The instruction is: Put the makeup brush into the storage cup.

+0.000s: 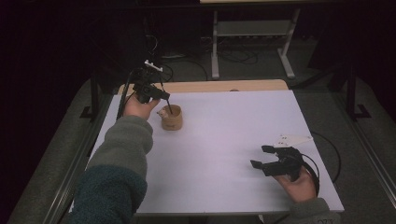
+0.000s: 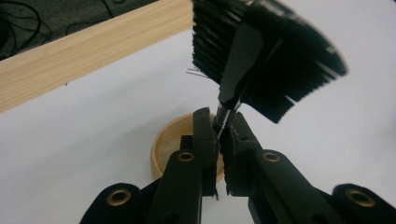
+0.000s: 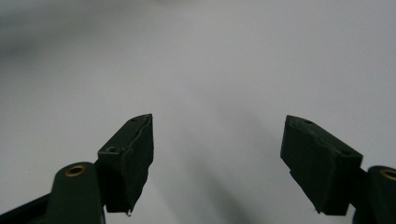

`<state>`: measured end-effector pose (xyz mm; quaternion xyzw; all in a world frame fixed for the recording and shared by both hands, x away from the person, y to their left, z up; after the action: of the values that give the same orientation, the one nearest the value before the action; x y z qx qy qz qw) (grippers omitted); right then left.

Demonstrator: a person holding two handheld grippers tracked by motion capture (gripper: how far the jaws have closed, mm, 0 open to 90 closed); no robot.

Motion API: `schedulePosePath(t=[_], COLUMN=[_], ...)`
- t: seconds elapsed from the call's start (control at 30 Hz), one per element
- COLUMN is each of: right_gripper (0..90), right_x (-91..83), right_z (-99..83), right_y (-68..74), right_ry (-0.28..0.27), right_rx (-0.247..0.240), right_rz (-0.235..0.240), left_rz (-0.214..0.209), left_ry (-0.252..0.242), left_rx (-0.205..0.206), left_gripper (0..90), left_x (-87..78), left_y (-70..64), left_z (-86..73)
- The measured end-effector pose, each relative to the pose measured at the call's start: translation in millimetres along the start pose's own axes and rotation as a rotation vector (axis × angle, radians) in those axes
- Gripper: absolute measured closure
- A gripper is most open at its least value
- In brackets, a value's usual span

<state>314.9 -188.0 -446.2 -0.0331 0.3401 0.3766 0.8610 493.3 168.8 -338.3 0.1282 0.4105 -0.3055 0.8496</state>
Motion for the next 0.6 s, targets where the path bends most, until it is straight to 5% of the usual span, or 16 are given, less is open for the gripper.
schedulePosePath(t=[0.6], right_gripper=[23.6], right_x=[-0.7], right_z=[0.7], right_y=[-1.0], right_ry=[-0.009], right_rx=[-0.001], right_rz=[-0.005], left_rz=[0.007], left_ry=[0.047], left_rx=[-0.044], left_gripper=[84.7], left_x=[28.1], left_y=[6.0], left_z=[-8.1])
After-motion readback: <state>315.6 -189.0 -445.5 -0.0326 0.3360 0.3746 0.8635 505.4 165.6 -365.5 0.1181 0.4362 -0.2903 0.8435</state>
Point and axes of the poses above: each handheld gripper's, and its own axes: x roughly forward along the jaws, z roughly out of its top, y roughly to its left, the point moved 6 cm from there along x, roughly forward along the jaws, and after that the axes turned 6 degrees about x, right-handed, at the moved point
